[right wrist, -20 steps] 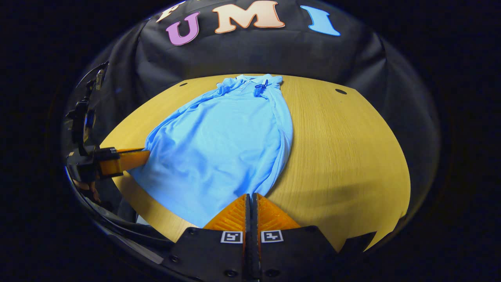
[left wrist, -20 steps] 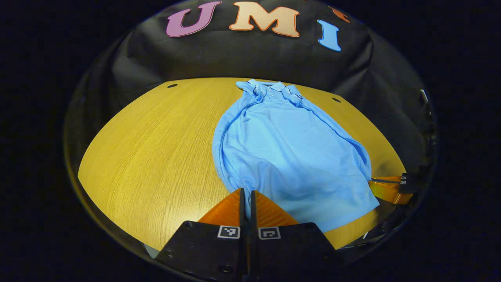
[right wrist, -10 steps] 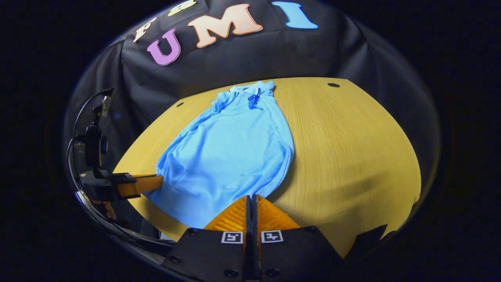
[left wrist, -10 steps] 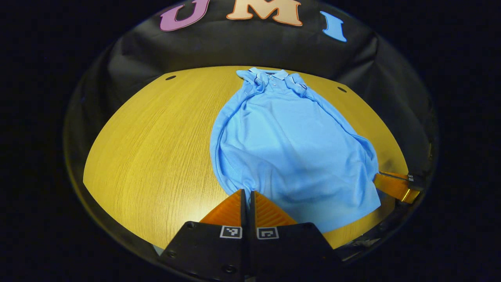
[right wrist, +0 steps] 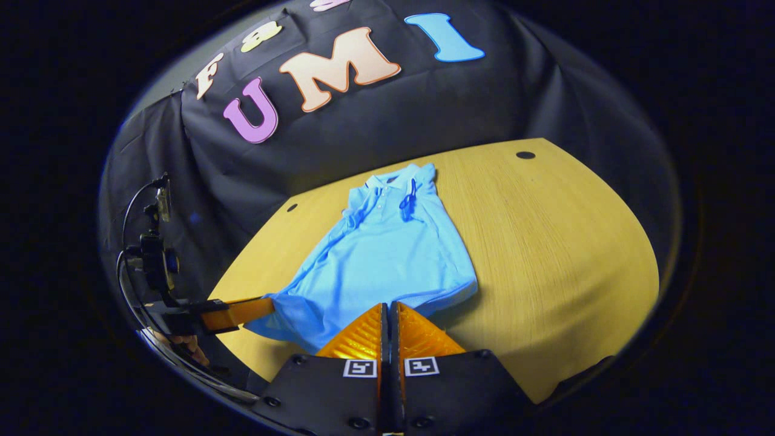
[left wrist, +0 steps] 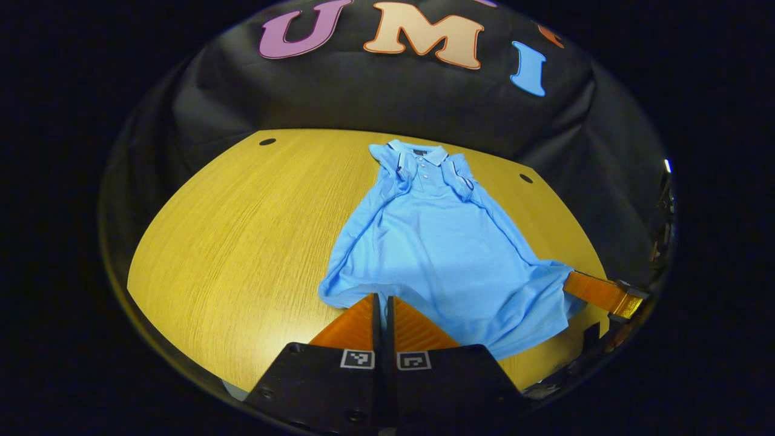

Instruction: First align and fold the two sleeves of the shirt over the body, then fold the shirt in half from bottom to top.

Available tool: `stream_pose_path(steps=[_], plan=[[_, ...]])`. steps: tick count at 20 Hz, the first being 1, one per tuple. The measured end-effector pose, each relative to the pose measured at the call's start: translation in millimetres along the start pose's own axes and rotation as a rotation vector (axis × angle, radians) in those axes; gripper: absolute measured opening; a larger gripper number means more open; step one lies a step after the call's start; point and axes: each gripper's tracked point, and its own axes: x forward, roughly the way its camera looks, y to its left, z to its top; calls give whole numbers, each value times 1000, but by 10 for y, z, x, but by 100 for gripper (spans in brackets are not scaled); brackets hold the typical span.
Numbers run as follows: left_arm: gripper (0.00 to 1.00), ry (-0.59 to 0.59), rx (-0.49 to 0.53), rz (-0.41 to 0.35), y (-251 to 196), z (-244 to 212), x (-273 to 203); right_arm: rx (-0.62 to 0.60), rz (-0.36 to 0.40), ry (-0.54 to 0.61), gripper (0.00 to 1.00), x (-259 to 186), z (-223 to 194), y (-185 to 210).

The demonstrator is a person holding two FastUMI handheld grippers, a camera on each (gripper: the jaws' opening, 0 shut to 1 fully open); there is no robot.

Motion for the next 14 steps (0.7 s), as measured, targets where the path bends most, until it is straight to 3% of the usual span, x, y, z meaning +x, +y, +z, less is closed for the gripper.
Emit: stream_pose_path(steps=[4, 14], plan=[[0, -43, 7, -11, 14, 402, 140, -25, 17, -72, 2, 218, 450, 142], [2, -148, 16, -46, 104, 1447, 567, 28, -52, -196, 2, 789, 1346, -41]])
